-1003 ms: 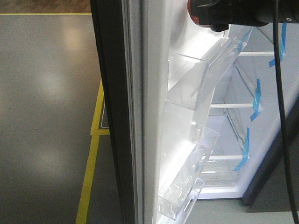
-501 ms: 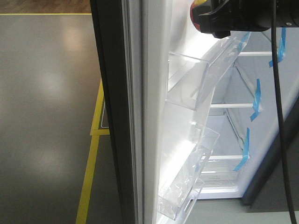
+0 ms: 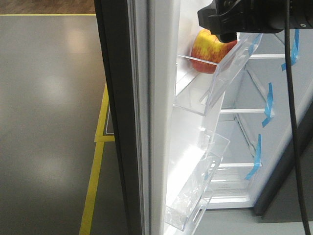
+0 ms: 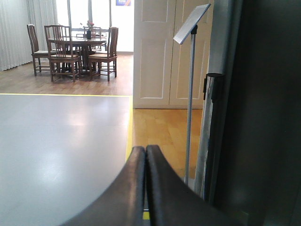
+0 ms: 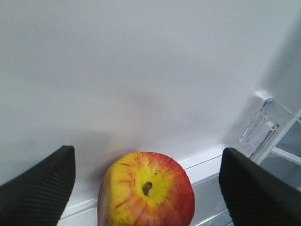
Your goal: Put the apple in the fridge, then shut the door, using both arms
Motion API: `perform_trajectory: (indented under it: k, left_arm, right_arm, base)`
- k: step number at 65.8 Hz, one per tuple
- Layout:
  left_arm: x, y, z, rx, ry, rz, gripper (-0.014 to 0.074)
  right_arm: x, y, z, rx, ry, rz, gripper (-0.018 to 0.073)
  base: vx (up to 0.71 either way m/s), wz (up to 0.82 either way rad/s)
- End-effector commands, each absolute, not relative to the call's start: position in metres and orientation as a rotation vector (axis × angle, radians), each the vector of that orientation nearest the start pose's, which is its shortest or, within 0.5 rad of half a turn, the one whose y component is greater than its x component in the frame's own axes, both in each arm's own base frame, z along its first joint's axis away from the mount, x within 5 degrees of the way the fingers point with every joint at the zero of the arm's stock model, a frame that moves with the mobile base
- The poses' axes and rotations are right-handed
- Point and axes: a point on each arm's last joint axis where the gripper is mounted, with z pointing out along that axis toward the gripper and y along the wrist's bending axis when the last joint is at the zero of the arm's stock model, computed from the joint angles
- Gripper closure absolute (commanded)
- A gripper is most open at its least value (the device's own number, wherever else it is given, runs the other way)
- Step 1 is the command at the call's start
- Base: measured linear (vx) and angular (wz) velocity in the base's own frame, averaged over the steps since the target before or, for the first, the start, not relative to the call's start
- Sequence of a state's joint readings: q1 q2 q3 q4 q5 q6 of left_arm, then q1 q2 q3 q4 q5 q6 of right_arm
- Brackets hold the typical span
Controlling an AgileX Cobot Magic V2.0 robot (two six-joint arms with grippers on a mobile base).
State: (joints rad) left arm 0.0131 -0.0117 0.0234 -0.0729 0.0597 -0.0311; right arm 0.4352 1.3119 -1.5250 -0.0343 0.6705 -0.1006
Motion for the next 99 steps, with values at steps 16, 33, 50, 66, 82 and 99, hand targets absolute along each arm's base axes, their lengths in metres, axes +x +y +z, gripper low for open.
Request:
perform_trajectory:
  k: [16, 33, 50, 66, 82, 99]
  left_arm:
    - [0.056, 0.001, 0.198, -0.096, 1.493, -0.083, 0.0602]
    - [0.056, 0.001, 0.198, -0.096, 1.493, -0.083, 0.0602]
    - [0.056, 0.001, 0.198, -0.096, 1.493, -0.083, 0.0602]
    - [0.056, 0.001, 0.198, -0.096, 1.493, -0.083, 0.0602]
    - [0.056, 0.001, 0.198, -0.096, 1.493, -0.083, 0.0602]
    - [0.056, 0.001, 0.198, -0.096, 1.493, -0.083, 0.0602]
  right_arm:
    - [0.213, 0.095, 0.505, -0.486, 1.783, 0.186, -0.0024]
    - [0.171, 0.075, 0.484, -0.474, 1.936, 0.197, 0.0025]
    - [0.12, 0.057, 0.436, -0.481, 2.0, 0.261, 0.008]
    - [0.072, 0.034, 0.383, -0.491, 2.192, 0.249, 0.0107]
    - [0.028, 0.015, 0.352, -0.456, 2.253, 0.263, 0.0107]
    - [0.0, 0.002, 0.339, -0.448, 2.203, 0.275, 0.0107]
  base:
    - [0.0, 0.0]
    - [0.0, 0.0]
    - [0.0, 0.0]
    - [0.0, 0.0]
    - [0.0, 0.0]
    - [0.0, 0.0]
